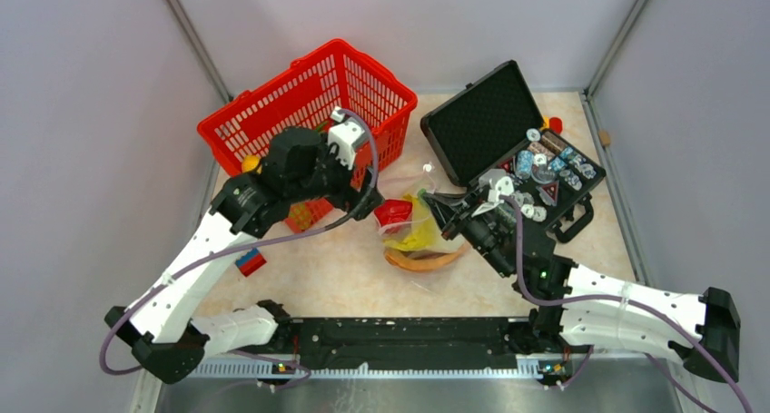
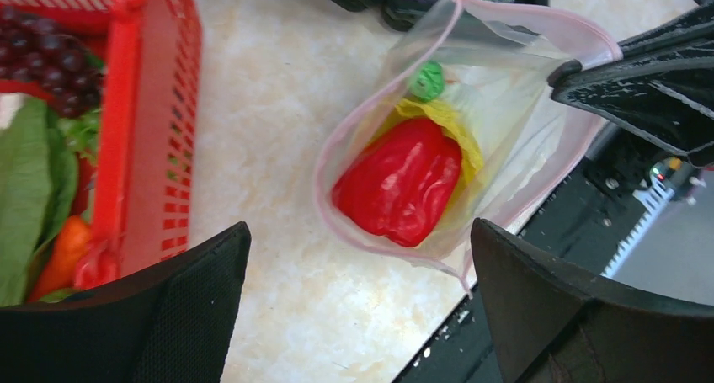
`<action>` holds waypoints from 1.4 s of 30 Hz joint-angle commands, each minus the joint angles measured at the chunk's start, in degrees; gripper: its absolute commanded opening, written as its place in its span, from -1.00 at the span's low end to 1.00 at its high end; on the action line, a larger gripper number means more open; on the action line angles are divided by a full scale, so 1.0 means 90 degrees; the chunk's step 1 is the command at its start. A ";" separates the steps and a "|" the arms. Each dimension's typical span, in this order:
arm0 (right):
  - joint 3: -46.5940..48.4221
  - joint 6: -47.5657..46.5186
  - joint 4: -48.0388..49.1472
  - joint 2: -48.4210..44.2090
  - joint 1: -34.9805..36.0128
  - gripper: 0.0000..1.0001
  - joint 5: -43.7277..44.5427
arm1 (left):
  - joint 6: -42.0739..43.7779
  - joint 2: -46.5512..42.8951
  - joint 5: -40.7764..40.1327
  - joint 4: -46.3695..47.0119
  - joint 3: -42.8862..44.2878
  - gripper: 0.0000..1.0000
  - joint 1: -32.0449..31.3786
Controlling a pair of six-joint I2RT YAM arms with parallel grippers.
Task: Place the food in the zip-top bag and seal the zipper
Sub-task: Place the fake vegetable in the zipper food storage bag, then pick up the fake vegetable from the bin.
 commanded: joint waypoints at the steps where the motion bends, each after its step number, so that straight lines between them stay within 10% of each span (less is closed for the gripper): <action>1: 0.0070 0.0050 0.0657 -0.0179 0.0047 -1.00 0.0050 | -0.0308 -0.0590 -0.1126 0.0906 -0.0419 0.98 0.0024; 24: -0.0006 0.0052 0.0846 -0.0169 0.0039 -1.00 0.0081 | -0.0503 -0.1829 -0.3377 0.1932 -0.1350 0.97 0.0076; 42: -0.0048 0.0067 0.0895 -0.0196 0.0047 -1.00 0.0080 | -0.0560 -0.1782 -0.3368 0.1729 -0.1428 0.97 0.1170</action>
